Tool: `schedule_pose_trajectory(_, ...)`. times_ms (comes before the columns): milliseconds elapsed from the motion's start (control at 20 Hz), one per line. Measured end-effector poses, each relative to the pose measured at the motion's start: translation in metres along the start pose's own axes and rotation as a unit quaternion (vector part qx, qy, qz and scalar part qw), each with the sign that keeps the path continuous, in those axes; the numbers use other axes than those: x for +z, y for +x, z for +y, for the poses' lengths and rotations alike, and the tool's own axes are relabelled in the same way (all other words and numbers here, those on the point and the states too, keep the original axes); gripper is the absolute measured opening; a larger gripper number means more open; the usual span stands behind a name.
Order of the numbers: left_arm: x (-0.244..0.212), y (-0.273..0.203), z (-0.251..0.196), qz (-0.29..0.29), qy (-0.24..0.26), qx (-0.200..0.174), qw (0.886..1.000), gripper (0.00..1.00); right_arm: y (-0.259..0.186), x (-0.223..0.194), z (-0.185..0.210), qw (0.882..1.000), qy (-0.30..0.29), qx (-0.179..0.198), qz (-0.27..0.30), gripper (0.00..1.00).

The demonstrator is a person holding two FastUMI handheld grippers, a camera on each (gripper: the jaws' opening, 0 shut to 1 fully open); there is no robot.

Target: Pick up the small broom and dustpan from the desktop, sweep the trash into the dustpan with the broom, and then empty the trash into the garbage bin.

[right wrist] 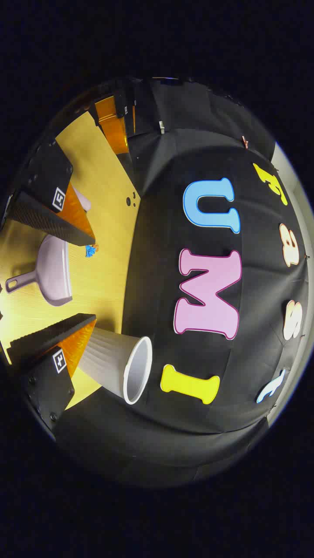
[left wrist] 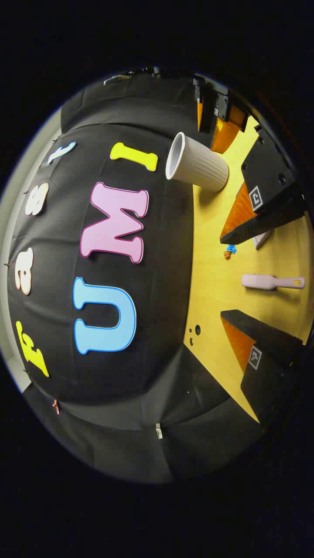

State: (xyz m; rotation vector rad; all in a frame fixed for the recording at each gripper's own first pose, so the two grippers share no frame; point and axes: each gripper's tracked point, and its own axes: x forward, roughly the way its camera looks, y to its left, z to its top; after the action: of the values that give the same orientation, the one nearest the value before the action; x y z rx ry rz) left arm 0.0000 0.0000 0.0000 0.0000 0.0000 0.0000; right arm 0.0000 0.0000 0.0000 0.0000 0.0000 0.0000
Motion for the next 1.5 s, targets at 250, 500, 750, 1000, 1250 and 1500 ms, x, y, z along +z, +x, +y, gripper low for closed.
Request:
schedule_pose_trajectory(250,-0.014,0.007,-0.005,0.021,0.006,-0.023,1.000,0.96,0.002,-0.018,-0.003,1.000,-0.008,-0.002,0.030,0.98)
schedule_pose_trajectory(500,-0.022,0.013,0.000,0.034,0.002,-0.027,0.999,0.96,0.004,-0.032,-0.005,0.999,-0.007,-0.003,0.050,0.98)
schedule_pose_trajectory(750,-0.034,0.017,0.008,0.051,-0.012,-0.020,0.998,0.96,0.005,-0.048,0.001,0.997,-0.012,0.009,0.078,0.98)
schedule_pose_trajectory(1000,-0.043,0.020,0.018,0.070,-0.034,-0.009,0.997,0.96,0.006,-0.062,0.003,0.994,-0.022,0.017,0.106,0.98)
schedule_pose_trajectory(1250,-0.058,0.026,0.021,0.093,-0.043,-0.010,0.995,0.95,0.010,-0.091,0.011,0.987,-0.016,0.034,0.156,0.98)
schedule_pose_trajectory(1500,-0.085,0.028,0.021,0.130,-0.049,-0.013,0.990,0.96,0.012,-0.122,0.008,0.978,-0.030,0.040,0.204,0.98)
